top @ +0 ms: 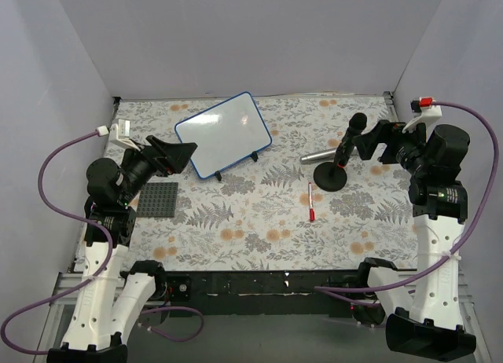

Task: Write a sentence on the whiteboard
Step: Pick up the whiteboard marker without the cap from the center of the board.

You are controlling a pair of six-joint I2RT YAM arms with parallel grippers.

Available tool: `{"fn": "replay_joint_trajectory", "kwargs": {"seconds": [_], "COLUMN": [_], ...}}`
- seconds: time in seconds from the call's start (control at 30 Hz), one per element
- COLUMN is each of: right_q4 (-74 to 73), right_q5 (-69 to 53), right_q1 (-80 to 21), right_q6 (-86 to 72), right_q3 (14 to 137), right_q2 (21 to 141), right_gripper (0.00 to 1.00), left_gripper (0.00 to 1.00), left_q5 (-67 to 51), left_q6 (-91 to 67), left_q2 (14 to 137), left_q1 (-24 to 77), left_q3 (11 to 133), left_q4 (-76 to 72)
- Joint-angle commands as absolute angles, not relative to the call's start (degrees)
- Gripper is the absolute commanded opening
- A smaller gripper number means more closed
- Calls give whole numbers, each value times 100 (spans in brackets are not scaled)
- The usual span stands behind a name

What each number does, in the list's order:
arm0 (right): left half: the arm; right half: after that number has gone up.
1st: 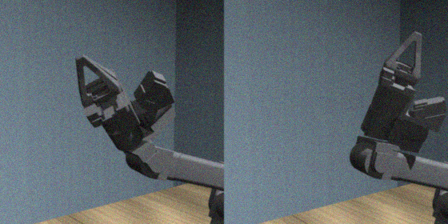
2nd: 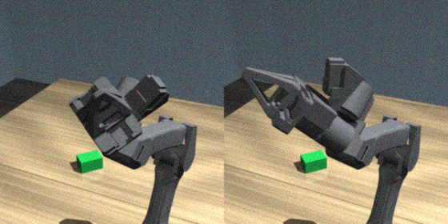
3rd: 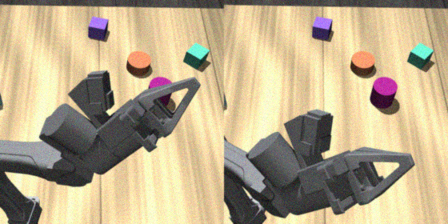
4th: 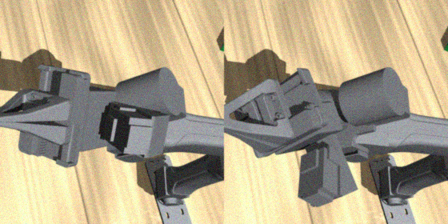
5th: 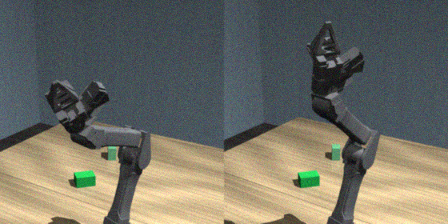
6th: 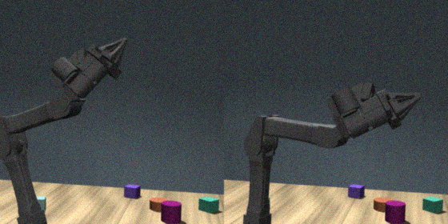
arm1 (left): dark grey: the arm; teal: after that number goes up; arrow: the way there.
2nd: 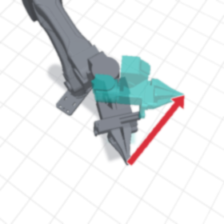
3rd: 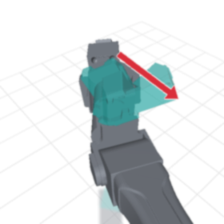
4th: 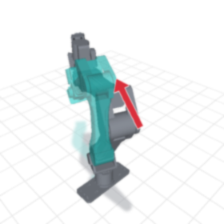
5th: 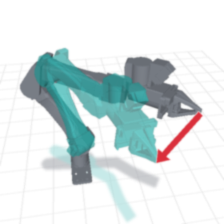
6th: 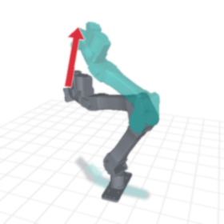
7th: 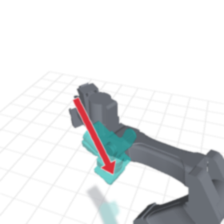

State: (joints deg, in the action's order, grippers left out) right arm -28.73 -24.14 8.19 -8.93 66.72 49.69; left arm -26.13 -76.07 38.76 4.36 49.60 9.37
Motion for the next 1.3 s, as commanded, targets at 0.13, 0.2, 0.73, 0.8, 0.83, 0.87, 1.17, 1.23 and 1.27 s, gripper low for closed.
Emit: {"fn": "replay_joint_trajectory", "kwargs": {"seconds": [0.13, 0.2, 0.73, 0.8, 0.83, 0.87, 1.17, 1.23, 1.27], "right_q4": [-2716, -2611, -4306, -4429, -4525, -4648, -3376, -3112, -3059], "right_q5": [-2698, -2882, -4326, -4017, -4008, -3903, -1778, -1478, -1355], "right_q1": [835, 835, -636, -1000, -1341, -1510, -2883, -2900, -2900], "right_q6": [-950, -897, 1958, 2214, 2780, 2978, 2621, 2304, 2033], "right_q3": [6689, 6566, 7050, 6674, 6549, 6452, 4791, 4746, 4772], "right_q2": [4790, 4738, 5299, 5344, 5396, 5431, 5887, 6351, 6528], "right_gripper": [98, 98, 98, 99, 98, 98, 98, 98, 98], "left_gripper": [98, 98, 98, 98, 98, 98, 98, 98, 98], "left_q5": [-3286, -3357, -2270, -1691, -1548, -1434, -599, -519, -475], "left_q6": [-7691, -7769, -7409, -7479, -7567, -7620, -8007, -8033, -8042], "left_q2": [3929, 3946, 4201, 4227, 4228, 4219, 3858, 3850, 3858], "left_q1": [422, 422, 2449, 3098, 3259, 3391, 3691, 3691, 3691], "left_q3": [4913, 4808, 4782, 4598, 4518, 4439, 3736, 3692, 3674], "left_q4": [914, 853, 1854, 1995, 2030, 2030, 1916, 1942, 1951]}}
